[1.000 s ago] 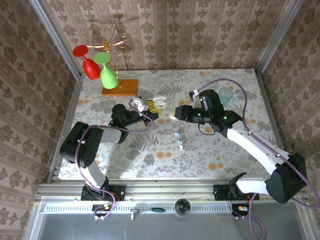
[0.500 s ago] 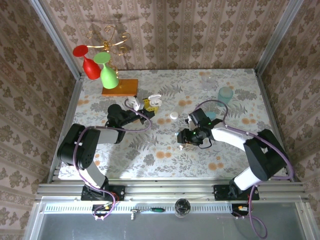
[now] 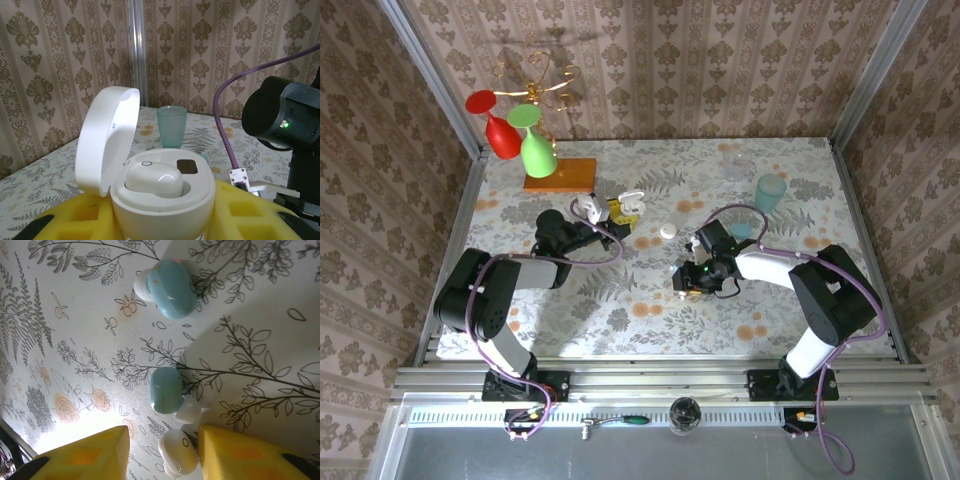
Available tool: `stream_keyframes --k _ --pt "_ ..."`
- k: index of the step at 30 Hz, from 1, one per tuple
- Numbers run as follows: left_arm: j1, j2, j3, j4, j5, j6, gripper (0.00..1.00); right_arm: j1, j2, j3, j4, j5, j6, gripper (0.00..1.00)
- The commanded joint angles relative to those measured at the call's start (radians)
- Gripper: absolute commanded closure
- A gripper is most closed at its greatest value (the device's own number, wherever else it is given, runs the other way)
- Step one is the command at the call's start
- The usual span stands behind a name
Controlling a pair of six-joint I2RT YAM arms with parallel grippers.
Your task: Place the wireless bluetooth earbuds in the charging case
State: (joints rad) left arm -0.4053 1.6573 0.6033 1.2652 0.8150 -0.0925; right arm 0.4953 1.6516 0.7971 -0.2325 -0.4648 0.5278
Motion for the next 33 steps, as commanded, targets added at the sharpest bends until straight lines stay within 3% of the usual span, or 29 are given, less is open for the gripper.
stream_keyframes --k 1,10,19,33 --pt "-0.002 -0.027 0.006 0.032 0.024 0.013 0.73 0.006 0.011 -0.028 -0.004 -0.047 -0.012 0.62" --pt "0.002 -0.027 0.000 0.030 0.026 0.014 0.73 0.007 0.021 -0.023 -0.034 -0.056 -0.027 0.70" --pt "0.003 -0.022 0.006 0.031 0.030 0.013 0.73 0.012 0.066 0.011 -0.097 0.026 -0.039 0.76" --pt "-0.008 -0.003 -0.020 0.030 0.039 0.025 0.73 0.017 -0.244 0.071 -0.221 0.259 -0.115 0.81"
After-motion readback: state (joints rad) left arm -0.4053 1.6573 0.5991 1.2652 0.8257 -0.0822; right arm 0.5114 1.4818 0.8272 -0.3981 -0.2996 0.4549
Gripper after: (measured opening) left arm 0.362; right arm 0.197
